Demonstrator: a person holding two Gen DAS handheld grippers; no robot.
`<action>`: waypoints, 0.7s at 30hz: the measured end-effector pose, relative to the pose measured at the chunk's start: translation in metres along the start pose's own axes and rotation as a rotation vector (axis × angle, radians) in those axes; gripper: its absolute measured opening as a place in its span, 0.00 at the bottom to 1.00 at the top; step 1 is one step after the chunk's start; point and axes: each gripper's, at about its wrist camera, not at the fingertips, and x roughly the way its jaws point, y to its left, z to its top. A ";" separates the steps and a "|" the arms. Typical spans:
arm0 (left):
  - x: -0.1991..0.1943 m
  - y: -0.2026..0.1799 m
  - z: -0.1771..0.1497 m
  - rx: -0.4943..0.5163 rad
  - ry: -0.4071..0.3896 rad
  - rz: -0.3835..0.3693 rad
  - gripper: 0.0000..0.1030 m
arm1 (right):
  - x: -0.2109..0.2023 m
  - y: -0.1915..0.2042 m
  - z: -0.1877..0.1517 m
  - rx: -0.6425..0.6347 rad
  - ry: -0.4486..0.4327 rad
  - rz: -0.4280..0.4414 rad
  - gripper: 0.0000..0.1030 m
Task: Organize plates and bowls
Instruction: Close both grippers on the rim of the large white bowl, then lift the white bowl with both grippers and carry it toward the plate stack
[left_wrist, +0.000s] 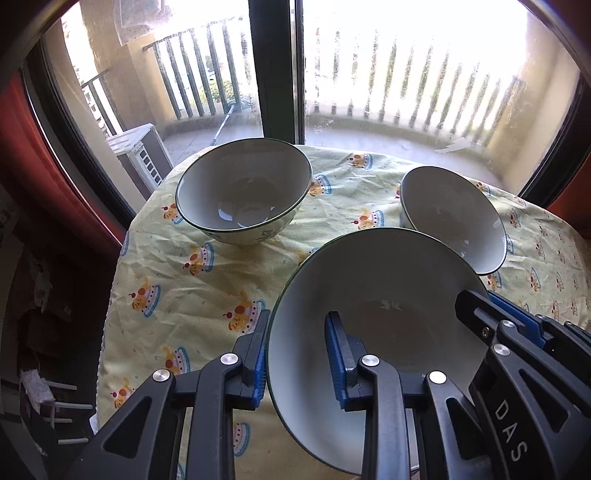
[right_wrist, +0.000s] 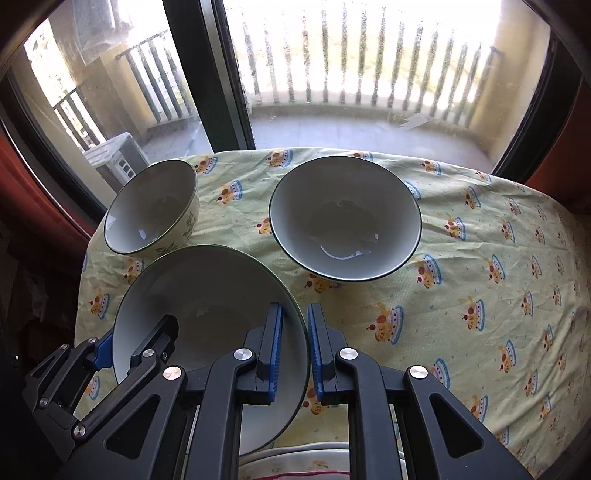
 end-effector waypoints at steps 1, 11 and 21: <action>-0.004 -0.005 -0.002 0.001 -0.003 -0.003 0.26 | -0.005 -0.005 -0.003 0.003 -0.004 -0.001 0.17; -0.043 -0.073 -0.030 0.050 -0.032 -0.027 0.26 | -0.055 -0.073 -0.033 0.036 -0.042 -0.024 0.17; -0.071 -0.147 -0.072 0.098 -0.039 -0.055 0.26 | -0.091 -0.149 -0.080 0.100 -0.055 -0.048 0.17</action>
